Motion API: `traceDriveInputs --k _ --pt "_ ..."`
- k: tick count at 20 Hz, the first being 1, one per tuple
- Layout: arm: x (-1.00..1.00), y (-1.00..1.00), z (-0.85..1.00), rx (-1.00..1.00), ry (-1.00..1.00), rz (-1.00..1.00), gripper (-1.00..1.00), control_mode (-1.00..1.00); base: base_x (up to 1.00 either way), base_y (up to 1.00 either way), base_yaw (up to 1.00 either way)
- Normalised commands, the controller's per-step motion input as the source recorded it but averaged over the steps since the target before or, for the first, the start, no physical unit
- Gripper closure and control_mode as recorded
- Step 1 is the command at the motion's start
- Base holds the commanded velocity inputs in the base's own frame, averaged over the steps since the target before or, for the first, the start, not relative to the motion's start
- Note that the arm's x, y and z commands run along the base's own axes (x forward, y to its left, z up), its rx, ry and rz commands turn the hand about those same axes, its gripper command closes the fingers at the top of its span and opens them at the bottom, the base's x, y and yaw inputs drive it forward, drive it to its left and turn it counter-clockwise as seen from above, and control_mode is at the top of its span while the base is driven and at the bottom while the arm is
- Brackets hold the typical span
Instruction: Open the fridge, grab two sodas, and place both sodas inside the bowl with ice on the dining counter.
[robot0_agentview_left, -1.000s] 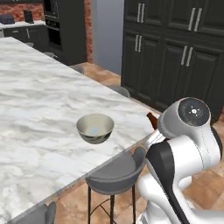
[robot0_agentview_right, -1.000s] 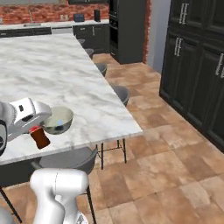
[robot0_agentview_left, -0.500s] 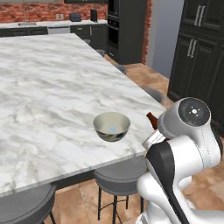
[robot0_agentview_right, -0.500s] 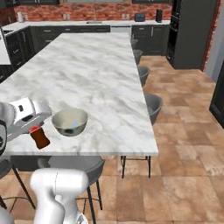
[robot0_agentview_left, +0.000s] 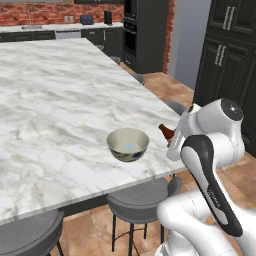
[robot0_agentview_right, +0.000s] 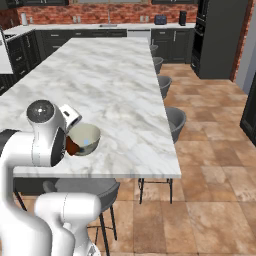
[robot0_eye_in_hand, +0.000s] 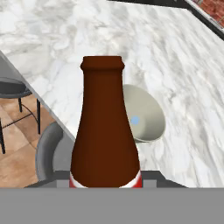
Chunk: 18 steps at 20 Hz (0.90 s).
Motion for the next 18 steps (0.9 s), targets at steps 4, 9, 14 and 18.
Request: traceDriveInputs --k 4,9,14,18 --pt "0.91 0.12 -0.14 -0.07 0.23 0.28 1.00 -1.00 0.00 0.00 0.00" --pt "0.84 0.33 -0.01 -0.11 0.26 0.21 1.00 -1.00 0.00 0.00 0.00" --pt "0.64 0.39 -0.02 -0.16 0.21 0.09 1.00 -1.00 0.00 0.00 0.00" --pt "0.32 0.13 -0.17 -0.09 0.01 0.00 1.00 -1.00 0.00 0.00 0.00"
